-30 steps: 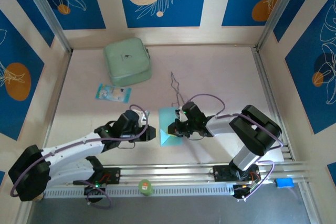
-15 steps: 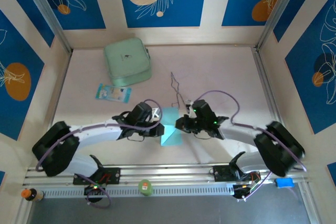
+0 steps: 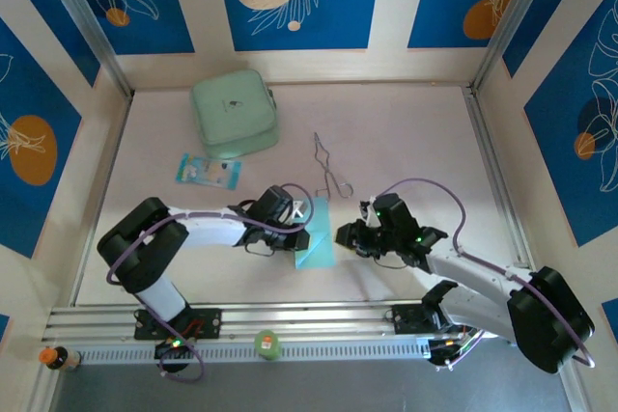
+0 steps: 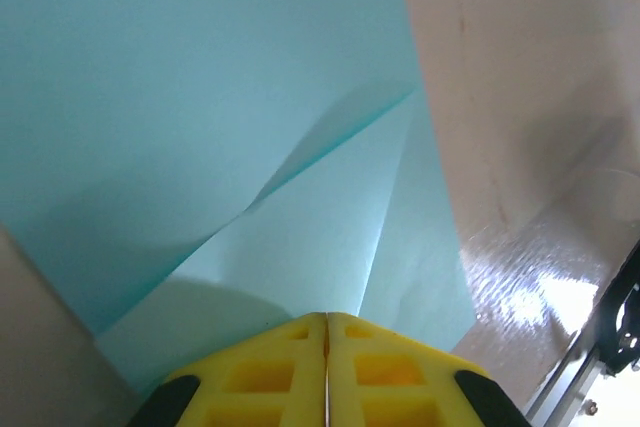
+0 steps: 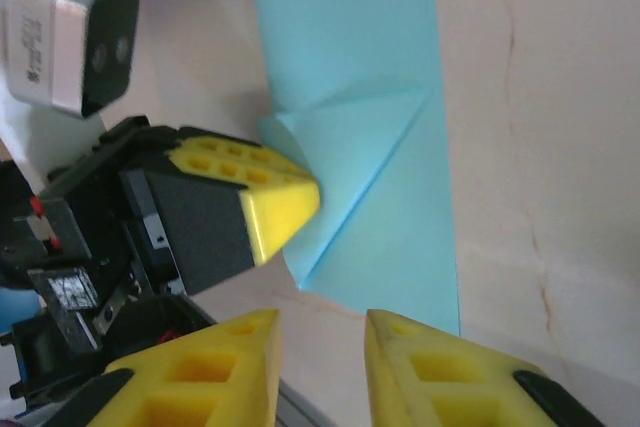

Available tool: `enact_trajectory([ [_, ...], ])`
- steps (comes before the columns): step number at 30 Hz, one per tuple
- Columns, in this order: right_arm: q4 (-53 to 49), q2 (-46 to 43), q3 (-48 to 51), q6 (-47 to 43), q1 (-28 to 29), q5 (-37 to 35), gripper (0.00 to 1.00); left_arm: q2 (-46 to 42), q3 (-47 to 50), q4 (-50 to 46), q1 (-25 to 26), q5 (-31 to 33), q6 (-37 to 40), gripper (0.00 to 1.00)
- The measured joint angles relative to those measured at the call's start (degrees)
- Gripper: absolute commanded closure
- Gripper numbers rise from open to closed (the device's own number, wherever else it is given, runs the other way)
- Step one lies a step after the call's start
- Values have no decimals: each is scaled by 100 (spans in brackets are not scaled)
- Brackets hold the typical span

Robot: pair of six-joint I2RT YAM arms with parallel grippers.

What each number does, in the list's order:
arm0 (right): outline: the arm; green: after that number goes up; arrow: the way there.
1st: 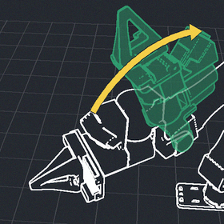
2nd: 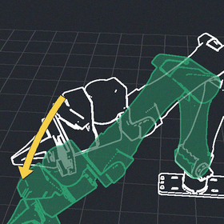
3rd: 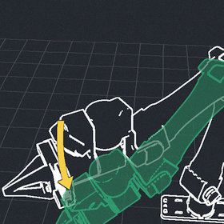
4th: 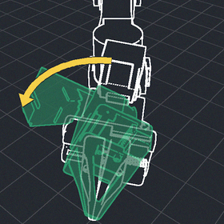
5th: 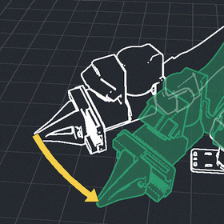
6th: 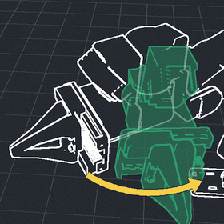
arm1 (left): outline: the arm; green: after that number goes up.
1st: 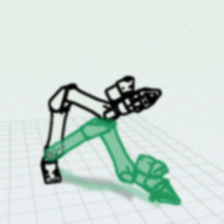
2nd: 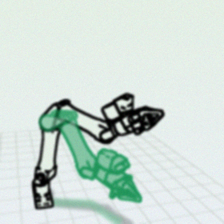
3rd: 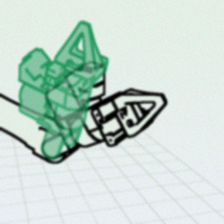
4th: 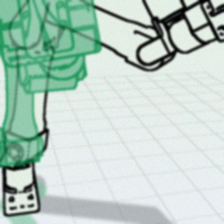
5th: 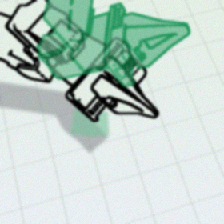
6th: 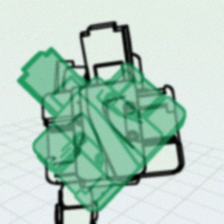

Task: Fold a paper plane with a square sheet of paper (pick it up from the middle)
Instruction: Turn over the paper at the center of the table.

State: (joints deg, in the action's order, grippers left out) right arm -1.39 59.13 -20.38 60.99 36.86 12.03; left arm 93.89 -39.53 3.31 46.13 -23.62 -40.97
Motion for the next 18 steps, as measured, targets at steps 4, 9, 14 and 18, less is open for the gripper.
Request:
enact_trajectory([
  [4, -35, 173, 44, 260, 398, -9, 64, 4, 435, 734, -17, -170, -293, 93],
  [9, 2, 448, 44, 411, 761, -122, 62, -114, 1021, 1803, -33, -208, -798, 94],
  [14, -42, 584, -179, -345, 358, 50, 61, -343, 1316, 1980, -31, -136, -1032, 93],
  [18, -17, 763, -457, -1233, -348, 667, 60, -372, 1333, 1971, -31, -81, -1093, 94],
])
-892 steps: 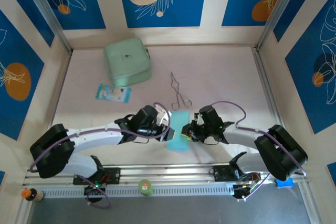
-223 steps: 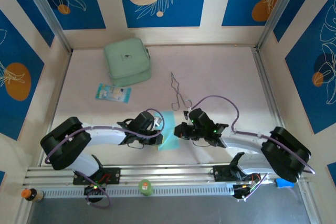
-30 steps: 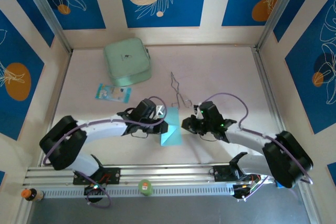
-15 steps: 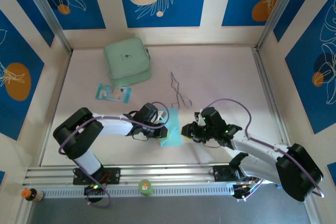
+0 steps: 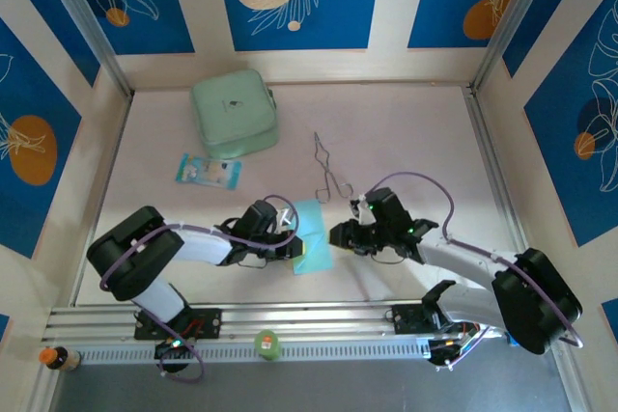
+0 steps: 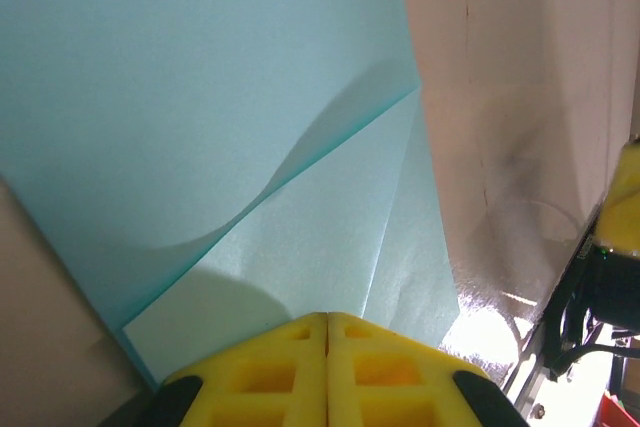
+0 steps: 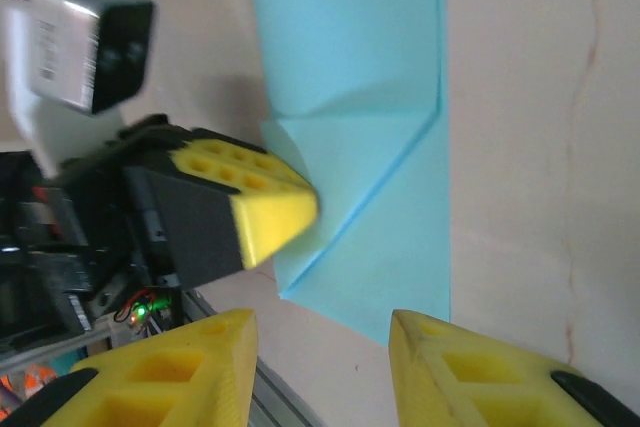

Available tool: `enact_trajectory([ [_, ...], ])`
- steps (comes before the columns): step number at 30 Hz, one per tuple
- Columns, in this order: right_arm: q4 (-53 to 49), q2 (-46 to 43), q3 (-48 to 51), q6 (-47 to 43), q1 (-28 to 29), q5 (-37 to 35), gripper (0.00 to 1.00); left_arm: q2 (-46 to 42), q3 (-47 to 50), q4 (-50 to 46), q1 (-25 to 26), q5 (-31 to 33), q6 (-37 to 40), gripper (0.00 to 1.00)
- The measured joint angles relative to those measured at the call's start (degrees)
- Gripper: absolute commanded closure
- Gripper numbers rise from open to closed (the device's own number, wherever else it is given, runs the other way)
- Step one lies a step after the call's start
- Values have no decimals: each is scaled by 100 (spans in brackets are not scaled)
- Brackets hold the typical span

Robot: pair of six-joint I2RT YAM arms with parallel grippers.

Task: Fold a paper plane with a square sheet of paper (pick it up from the middle)
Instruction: Turn over the paper at the center of the table.

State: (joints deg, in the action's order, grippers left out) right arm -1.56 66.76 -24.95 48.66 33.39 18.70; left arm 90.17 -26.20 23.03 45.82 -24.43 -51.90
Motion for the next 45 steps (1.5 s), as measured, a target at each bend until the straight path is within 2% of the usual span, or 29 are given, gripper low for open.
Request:
enact_trajectory([
  [4, 44, 129, -221, -649, -479, 542, 60, 24, 15, 68, 0, 2, -81, 94],
  [11, 313, 614, -605, -1403, -706, 1427, 60, 66, 76, 282, 0, 57, -343, 94],
  [16, 887, 1255, -706, -1563, -1023, 2149, 60, 26, 160, 396, 4, 164, -494, 94],
  [19, 1172, 1510, -654, -1561, -1126, 2317, 60, -26, 177, 354, 4, 262, -535, 94],
  [23, 1419, 1513, -409, -1574, -1104, 2352, 59, -76, 205, 330, 4, 369, -597, 94],
  [32, 1445, 1578, -535, -1670, -1045, 2319, 59, -131, 140, 122, 17, 470, -636, 95],
  [39, 962, 678, 96, -1668, -804, 1906, 57, -166, 195, 164, 22, 538, -678, 95],
  [45, 575, 544, 59, -1495, -573, 1550, 57, -186, 238, 229, 50, 595, -769, 95],
])
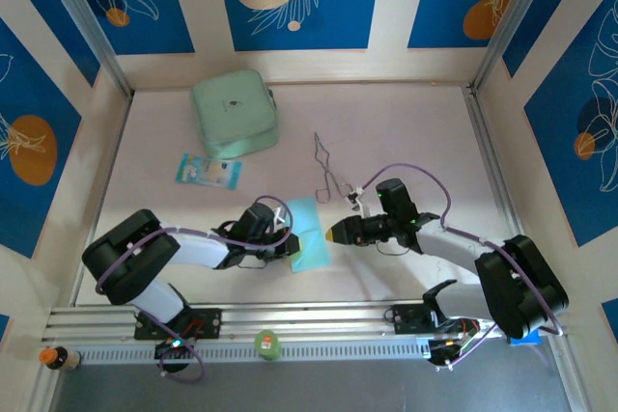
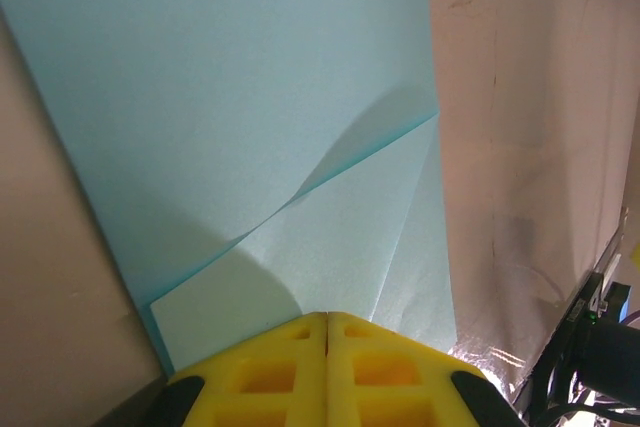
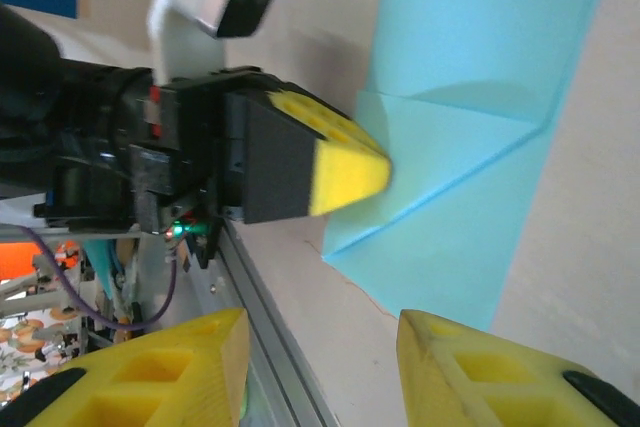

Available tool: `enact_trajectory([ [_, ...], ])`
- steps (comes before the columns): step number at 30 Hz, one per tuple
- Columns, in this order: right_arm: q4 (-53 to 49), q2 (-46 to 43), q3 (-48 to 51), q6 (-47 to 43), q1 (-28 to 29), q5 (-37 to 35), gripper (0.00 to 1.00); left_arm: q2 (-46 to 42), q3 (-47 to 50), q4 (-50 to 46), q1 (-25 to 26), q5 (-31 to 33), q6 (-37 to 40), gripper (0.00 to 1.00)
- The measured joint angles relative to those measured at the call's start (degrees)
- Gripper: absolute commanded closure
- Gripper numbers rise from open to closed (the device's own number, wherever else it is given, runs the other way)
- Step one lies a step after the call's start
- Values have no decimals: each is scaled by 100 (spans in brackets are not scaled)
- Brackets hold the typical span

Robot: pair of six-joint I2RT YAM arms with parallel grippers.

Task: Fold a paper plane with a square sheet of paper (pick it up from the middle)
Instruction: Turn over the paper at the center of the table.

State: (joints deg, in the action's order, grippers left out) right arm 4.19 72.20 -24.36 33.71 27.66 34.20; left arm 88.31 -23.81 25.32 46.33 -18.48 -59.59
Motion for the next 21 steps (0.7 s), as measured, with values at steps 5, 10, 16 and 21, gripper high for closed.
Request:
enact_trajectory([
  [5, -533, 0, -2, 643, 660, -881, 58, -111, 142, 116, 46, 205, -195, 95],
  [10, -680, 74, -2, 1464, 1239, -1690, 58, -118, 192, 229, 96, 313, -332, 95],
  [16, -557, 317, -35, 2100, 1676, -2304, 59, -79, 192, 308, 122, 334, -361, 95],
  [21, -472, 420, -103, 2304, 1749, -2527, 59, 2, 195, 474, 122, 332, -404, 95],
])
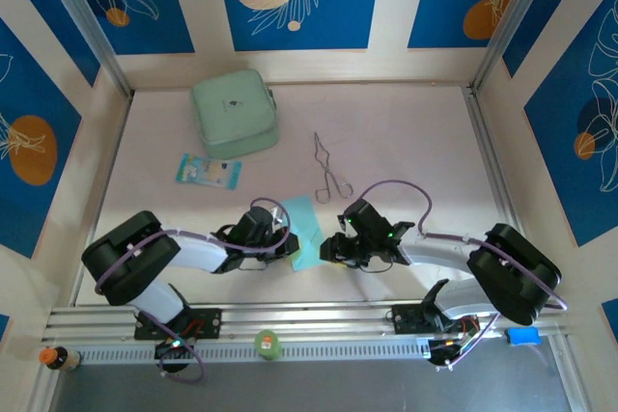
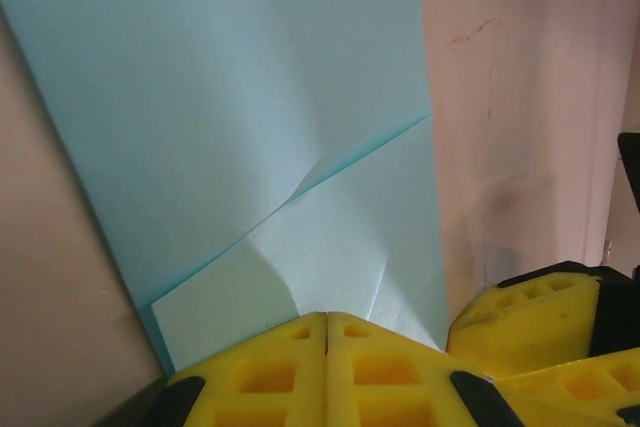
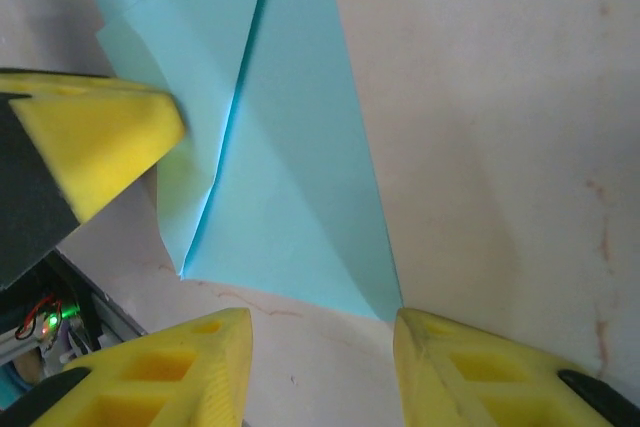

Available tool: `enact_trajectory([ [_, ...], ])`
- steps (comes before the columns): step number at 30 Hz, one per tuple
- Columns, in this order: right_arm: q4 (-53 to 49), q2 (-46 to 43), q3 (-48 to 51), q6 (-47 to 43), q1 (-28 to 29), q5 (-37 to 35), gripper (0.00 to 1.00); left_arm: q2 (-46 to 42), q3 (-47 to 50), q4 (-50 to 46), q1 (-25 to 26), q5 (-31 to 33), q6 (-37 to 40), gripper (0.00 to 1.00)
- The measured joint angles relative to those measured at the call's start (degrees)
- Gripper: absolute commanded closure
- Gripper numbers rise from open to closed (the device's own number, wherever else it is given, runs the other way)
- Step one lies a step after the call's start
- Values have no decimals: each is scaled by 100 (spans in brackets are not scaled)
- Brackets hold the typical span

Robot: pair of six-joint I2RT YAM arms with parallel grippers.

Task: Fold a paper plane with a square sheet of paper (pick it up from the middle)
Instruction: Turn over the paper at the center of the table.

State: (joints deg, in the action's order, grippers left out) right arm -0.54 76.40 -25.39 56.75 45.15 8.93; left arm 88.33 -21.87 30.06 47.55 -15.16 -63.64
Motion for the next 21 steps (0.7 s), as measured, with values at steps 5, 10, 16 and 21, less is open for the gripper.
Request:
enact_trajectory([
  [5, 66, 81, -7, 79, 2, 7, 61, 35, 0, 72, 11, 0, -44, 95],
  [10, 94, 219, -90, 125, 2, 72, 61, 35, 0, 74, 17, 0, -44, 95],
  [16, 411, 444, -302, 142, 0, 116, 60, 35, 0, 74, 22, 0, -44, 95],
  [21, 658, 719, -605, 138, -72, 195, 60, 35, 0, 74, 22, 0, -42, 95],
])
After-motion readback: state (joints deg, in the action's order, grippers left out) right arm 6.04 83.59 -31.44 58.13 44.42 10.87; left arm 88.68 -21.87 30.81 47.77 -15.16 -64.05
